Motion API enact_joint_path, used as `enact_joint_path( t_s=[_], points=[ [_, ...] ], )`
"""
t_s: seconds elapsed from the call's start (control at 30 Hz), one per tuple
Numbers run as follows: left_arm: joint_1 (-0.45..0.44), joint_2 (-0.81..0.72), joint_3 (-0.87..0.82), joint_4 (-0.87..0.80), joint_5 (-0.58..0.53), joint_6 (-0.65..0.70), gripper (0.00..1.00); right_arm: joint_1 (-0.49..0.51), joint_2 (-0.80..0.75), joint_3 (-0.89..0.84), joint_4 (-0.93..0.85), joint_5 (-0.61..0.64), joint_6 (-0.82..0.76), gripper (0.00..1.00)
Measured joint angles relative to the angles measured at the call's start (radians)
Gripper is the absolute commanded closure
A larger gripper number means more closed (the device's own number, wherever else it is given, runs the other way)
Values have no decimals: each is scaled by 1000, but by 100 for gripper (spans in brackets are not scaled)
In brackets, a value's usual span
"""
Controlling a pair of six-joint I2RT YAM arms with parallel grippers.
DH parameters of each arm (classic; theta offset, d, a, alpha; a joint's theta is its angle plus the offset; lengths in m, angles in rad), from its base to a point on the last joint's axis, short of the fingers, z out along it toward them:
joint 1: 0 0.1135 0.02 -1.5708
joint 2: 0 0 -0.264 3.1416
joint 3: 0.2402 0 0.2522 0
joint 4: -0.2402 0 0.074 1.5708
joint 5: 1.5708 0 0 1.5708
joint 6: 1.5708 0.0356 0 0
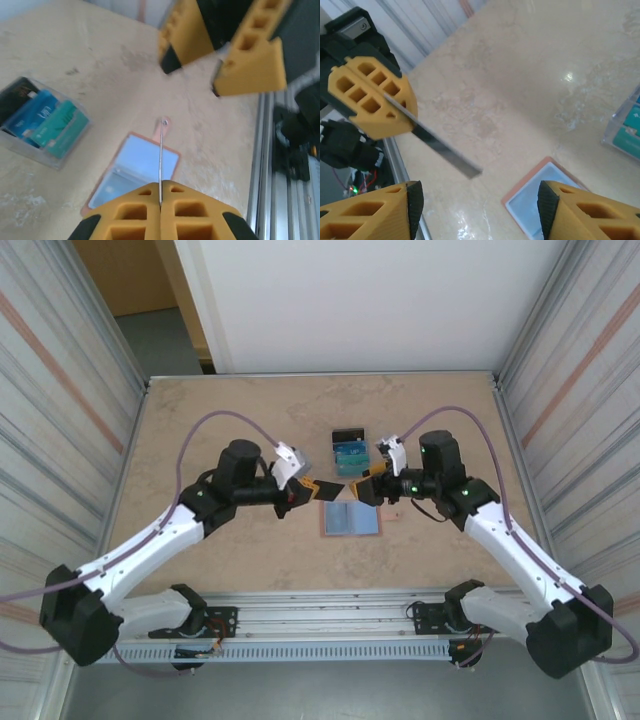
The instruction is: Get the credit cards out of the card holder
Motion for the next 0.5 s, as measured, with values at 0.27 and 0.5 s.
enact_joint_path(
  t_s=[0.27,0.5],
  points=[
    [58,-86,-135,293,2,-314,100,10,-56,-158,359,-55,221,33],
    [58,-86,-148,442,78,-445,100,67,-11,-146,511,-85,275,37]
  ],
)
